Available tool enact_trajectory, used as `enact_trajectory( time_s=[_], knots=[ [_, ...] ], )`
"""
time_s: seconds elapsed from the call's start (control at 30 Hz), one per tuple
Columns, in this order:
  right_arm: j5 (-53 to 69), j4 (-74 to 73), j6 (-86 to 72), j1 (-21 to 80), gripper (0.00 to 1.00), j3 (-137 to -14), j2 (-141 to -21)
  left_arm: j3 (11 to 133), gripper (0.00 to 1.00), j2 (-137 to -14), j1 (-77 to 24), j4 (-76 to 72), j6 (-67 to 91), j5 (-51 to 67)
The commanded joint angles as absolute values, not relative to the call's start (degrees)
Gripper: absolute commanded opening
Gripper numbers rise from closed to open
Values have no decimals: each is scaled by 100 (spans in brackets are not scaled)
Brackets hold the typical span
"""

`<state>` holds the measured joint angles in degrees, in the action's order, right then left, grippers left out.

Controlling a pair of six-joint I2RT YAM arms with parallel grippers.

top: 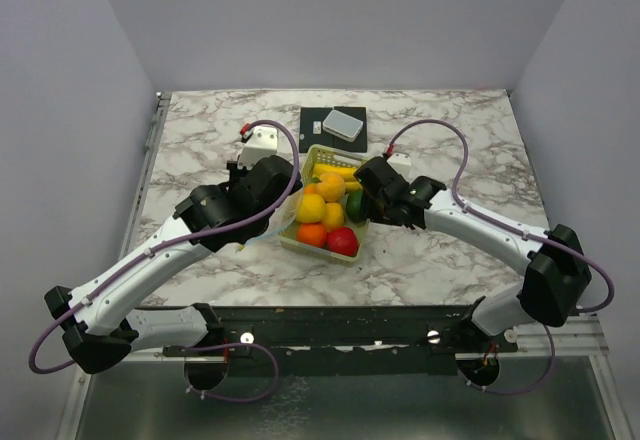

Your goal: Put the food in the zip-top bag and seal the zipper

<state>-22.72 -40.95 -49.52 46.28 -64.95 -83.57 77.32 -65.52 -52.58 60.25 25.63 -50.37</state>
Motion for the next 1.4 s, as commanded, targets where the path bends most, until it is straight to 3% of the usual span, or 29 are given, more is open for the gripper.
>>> enact_trajectory(
  time_s=[0.0, 0.4, 0.6, 0.97, 1.37],
  knots=[
    [-2121, -3807, -5054, 4534, 57, -6481, -8626, 7647, 0, -6434, -5245, 5905, 2522, -4911],
    [-1954, -3573, -5048, 4293, 48, -6539, -9088, 7603, 0, -6361, -5237, 5898, 2514, -4895],
    [-1942, -3517, -4993, 4266, 38, -6506, -9248, 7561, 0, -6363, -5235, 5906, 2526, -4891],
    [-2077, -3550, -4792, 4168, 1, -6367, -9154, 7601, 0, -6389, -5222, 5904, 2509, -4890],
    [-2162, -3616, -3719, 3806, 1, -5973, -8517, 7610, 0, -6446, -5229, 5882, 2496, -4882]
  ],
)
